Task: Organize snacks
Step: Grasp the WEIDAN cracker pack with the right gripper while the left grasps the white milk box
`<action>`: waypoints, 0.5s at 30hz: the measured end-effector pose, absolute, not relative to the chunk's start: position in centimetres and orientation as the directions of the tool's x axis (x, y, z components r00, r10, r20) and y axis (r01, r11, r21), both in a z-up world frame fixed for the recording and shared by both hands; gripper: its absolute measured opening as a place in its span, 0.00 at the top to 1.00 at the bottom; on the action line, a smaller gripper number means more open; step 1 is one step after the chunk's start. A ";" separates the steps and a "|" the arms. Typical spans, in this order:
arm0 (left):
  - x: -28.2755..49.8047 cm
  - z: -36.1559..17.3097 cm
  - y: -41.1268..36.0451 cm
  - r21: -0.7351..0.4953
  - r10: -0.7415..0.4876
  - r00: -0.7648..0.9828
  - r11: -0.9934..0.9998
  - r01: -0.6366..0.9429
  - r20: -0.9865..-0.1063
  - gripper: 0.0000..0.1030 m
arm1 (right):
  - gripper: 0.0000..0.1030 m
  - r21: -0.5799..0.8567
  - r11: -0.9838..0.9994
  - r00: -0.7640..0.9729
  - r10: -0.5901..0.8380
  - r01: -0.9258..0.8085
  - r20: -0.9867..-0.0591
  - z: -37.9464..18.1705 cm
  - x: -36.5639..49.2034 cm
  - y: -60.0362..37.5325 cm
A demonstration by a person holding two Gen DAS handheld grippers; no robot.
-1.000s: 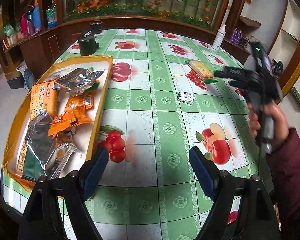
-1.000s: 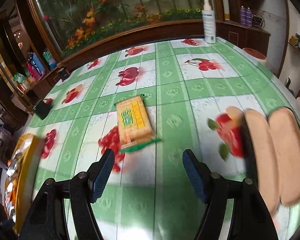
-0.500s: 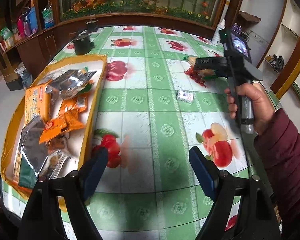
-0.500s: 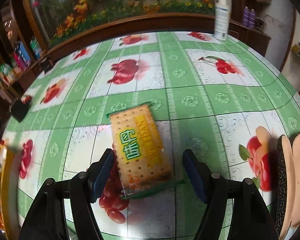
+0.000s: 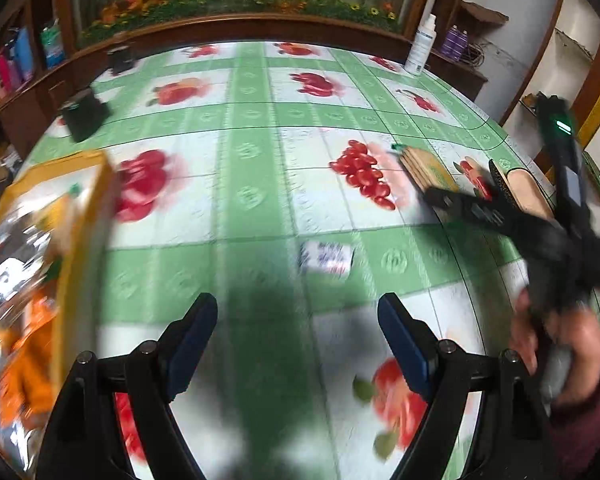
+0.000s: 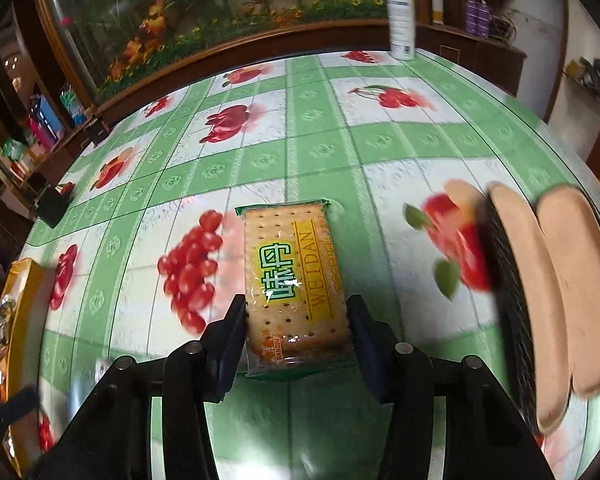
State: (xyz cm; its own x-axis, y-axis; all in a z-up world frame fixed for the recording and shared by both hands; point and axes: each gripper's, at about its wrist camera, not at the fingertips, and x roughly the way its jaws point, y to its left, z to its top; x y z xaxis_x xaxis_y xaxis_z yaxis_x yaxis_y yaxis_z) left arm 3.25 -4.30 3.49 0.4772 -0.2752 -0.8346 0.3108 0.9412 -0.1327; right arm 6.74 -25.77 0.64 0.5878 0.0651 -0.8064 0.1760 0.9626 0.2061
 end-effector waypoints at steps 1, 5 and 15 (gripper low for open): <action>3.7 3.2 -4.7 -0.131 -0.279 0.483 0.940 0.316 -0.830 0.21 | 0.48 0.212 0.961 0.594 0.067 0.177 -0.801 0.6 6.3 -25.9; 5.5 1.6 -6.2 -0.082 -0.247 0.496 0.940 0.331 -0.832 0.21 | 0.48 0.204 0.964 0.630 0.054 0.168 -0.775 0.5 4.9 -26.0; 5.9 0.5 -7.4 0.003 -0.200 0.542 0.937 0.350 -0.816 0.21 | 0.48 0.151 0.977 0.642 0.019 0.150 -0.766 0.4 4.7 -25.2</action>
State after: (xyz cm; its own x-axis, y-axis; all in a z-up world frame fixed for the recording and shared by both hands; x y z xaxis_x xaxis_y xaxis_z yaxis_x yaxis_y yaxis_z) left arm 5.87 -7.42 0.50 0.5422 -0.2001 -0.8161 0.3502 0.9367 0.0031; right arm 4.73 -25.15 0.37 0.6420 0.0194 -0.7665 0.1504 0.9771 0.1508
